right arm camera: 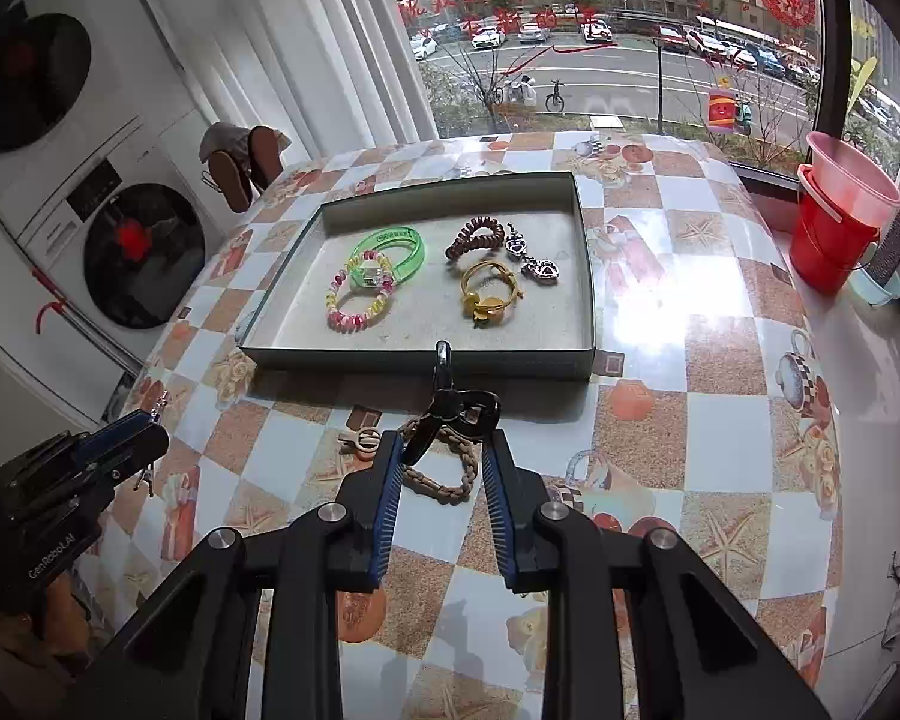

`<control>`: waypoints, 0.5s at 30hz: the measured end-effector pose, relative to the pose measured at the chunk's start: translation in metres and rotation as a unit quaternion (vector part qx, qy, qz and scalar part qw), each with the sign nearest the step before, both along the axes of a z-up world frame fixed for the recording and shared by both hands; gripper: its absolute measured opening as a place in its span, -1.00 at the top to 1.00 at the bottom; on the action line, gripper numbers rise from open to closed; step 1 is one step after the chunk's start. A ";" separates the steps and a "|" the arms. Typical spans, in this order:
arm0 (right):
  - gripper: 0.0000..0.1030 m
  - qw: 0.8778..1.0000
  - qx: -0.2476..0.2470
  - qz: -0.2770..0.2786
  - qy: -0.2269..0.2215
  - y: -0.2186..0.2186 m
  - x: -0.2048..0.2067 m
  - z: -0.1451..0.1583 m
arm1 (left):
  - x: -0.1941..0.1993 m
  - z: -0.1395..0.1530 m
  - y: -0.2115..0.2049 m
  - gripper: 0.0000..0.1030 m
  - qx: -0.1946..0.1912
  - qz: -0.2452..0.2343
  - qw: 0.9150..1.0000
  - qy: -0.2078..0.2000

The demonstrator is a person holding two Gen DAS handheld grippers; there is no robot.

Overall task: Organize jewelry
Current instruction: 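Carry the star clip and black claw clip over the tray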

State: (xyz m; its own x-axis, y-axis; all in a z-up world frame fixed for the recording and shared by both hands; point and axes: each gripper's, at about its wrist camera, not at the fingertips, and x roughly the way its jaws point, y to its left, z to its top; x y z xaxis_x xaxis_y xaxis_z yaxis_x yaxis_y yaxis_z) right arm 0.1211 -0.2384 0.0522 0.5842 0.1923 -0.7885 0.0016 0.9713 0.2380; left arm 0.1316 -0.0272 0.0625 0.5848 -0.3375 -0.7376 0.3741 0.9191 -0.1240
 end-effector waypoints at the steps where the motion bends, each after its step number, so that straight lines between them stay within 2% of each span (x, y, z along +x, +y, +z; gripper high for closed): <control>1: 0.43 1.000 -0.007 0.000 -0.004 -0.001 0.003 0.006 | 0.005 0.004 0.000 0.32 -0.002 0.001 1.000 0.000; 5: 0.43 1.000 -0.021 0.005 -0.014 -0.007 0.020 0.025 | 0.024 0.025 0.000 0.32 -0.010 0.003 1.000 -0.008; 8: 0.43 1.000 -0.022 0.004 -0.021 -0.016 0.037 0.040 | 0.041 0.037 -0.005 0.32 0.000 0.006 1.000 -0.027; 15: 0.43 0.999 -0.032 -0.002 -0.032 -0.029 0.084 0.063 | 0.095 0.042 -0.017 0.32 0.005 0.016 1.000 -0.025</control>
State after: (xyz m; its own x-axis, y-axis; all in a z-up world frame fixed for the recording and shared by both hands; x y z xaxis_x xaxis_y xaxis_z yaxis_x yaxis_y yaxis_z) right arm 0.2046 -0.2671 0.1150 0.6339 0.1391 -0.7608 -0.0066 0.9846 0.1745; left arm 0.2265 -0.0440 0.1048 0.6310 -0.3107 -0.7109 0.3501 0.9317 -0.0964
